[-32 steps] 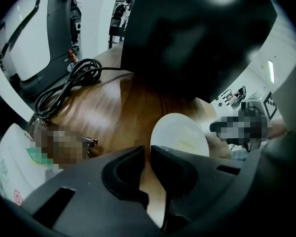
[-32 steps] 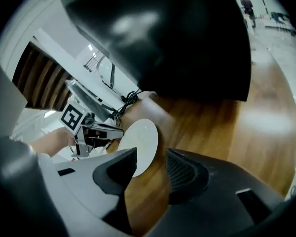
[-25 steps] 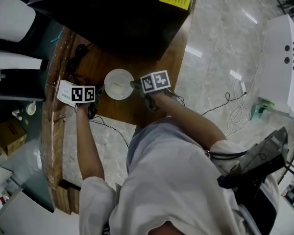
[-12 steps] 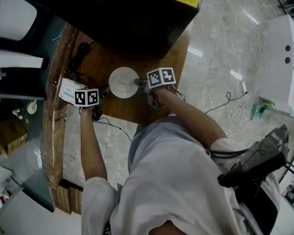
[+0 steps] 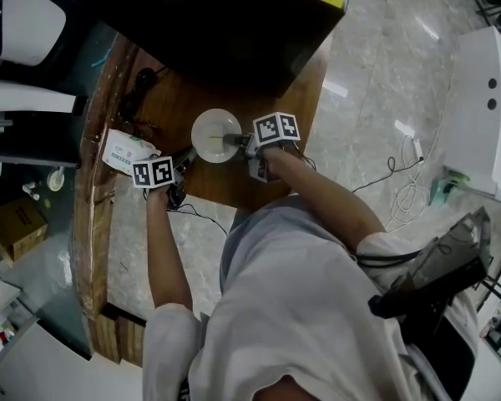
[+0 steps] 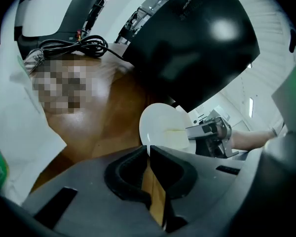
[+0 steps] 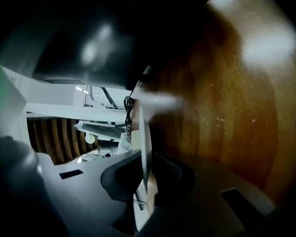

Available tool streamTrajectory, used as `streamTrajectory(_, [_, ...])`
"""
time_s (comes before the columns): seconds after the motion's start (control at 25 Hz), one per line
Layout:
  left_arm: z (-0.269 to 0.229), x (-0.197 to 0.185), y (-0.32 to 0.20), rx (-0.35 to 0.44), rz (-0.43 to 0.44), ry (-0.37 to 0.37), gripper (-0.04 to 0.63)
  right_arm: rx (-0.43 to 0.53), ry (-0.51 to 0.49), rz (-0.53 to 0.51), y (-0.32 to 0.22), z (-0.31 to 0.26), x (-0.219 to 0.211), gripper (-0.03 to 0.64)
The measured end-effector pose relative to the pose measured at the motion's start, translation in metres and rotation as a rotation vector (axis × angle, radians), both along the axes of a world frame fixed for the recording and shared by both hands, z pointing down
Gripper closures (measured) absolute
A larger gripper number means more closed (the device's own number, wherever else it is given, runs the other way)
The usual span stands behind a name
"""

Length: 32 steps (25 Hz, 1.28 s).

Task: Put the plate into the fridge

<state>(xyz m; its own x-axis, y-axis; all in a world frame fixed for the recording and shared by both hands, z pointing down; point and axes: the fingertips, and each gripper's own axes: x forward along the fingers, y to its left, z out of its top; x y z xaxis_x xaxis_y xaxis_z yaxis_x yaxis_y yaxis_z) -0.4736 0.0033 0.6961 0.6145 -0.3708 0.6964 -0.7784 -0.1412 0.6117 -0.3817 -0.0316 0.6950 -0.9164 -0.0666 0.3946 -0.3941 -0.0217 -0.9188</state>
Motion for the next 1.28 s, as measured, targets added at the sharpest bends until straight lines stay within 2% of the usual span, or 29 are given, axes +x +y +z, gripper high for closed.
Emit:
streamTrajectory(0.08, [-0.002,0.001,0.002,0.012,-0.026,0.027,0.565,-0.010,-0.029,0.007,0.001,-0.003,-0.002,0.584])
streamTrajectory(0.28, [-0.009,-0.005,0.003,0.053,-0.127,0.104,0.565,0.022,-0.017,-0.020,-0.002,-0.006,-0.004,0.584])
streamTrajectory(0.56, [-0.025,-0.001,0.019,0.165,-0.170,0.075,0.565,0.048,-0.064,0.002,0.005,-0.030,0.001,0.584])
streamTrajectory(0.72, [-0.046,0.013,0.036,0.239,-0.187,0.108,0.565,0.083,-0.099,0.029,0.020,-0.055,0.008,0.584])
streamTrajectory(0.84, [-0.067,0.022,0.044,0.309,-0.218,0.159,0.565,0.101,-0.134,0.057,0.030,-0.074,0.019,0.584])
streamTrajectory(1.08, [-0.103,0.046,0.056,0.457,-0.207,0.204,0.565,0.167,-0.154,0.099,0.045,-0.103,0.049,0.584])
streamTrajectory(1.28, [-0.126,0.091,0.065,0.551,-0.132,0.152,0.566,0.202,-0.193,0.134,0.058,-0.128,0.091,0.584])
